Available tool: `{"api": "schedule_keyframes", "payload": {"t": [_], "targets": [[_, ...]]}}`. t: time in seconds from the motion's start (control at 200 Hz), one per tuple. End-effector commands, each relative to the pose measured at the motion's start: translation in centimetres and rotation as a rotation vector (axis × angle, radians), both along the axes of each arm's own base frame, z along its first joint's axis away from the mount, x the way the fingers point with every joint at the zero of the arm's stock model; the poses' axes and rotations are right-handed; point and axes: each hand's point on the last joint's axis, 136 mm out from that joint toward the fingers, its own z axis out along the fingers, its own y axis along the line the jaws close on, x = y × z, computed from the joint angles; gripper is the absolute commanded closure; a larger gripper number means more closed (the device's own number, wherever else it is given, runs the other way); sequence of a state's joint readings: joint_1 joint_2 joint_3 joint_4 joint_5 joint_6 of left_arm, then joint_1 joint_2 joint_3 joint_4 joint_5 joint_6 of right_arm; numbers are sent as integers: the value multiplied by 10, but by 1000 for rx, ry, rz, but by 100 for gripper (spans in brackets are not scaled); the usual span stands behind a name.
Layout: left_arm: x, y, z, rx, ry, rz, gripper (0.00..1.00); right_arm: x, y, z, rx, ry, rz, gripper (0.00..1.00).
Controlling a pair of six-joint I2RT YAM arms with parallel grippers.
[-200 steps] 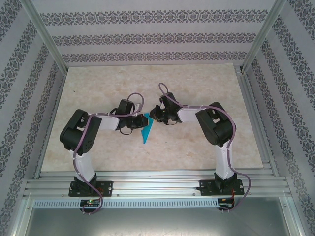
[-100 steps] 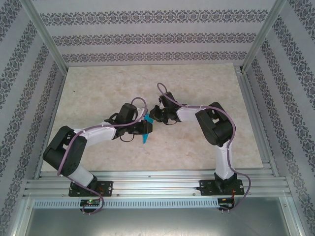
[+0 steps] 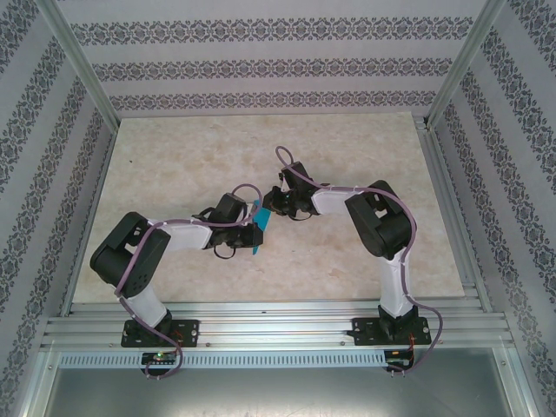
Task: Fold a paper plane with a square sheet of paper (fold left side to right side)
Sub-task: Fold the wing for the fifth time at the center of the table.
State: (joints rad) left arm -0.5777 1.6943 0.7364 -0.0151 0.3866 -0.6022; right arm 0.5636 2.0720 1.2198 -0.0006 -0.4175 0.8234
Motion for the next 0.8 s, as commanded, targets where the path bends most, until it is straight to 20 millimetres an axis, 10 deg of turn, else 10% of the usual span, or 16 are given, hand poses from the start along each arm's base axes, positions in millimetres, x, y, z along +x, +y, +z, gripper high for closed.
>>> {"api": "schedule_keyframes", "payload": {"t": [0.0, 0.095, 0.365, 0.794], "targets": [[-26, 20, -35, 122, 74, 2, 88, 12, -7, 54, 41, -145, 12, 81], [-30, 21, -39, 123, 80, 10, 88, -1, -13, 71, 45, -168, 16, 81], [-34, 23, -42, 136, 81, 11, 89, -67, 4, 35, 76, -78, 24, 91], [-37, 21, -46, 139, 87, 1, 90, -67, 28, 3, 71, -39, 39, 93]]}}
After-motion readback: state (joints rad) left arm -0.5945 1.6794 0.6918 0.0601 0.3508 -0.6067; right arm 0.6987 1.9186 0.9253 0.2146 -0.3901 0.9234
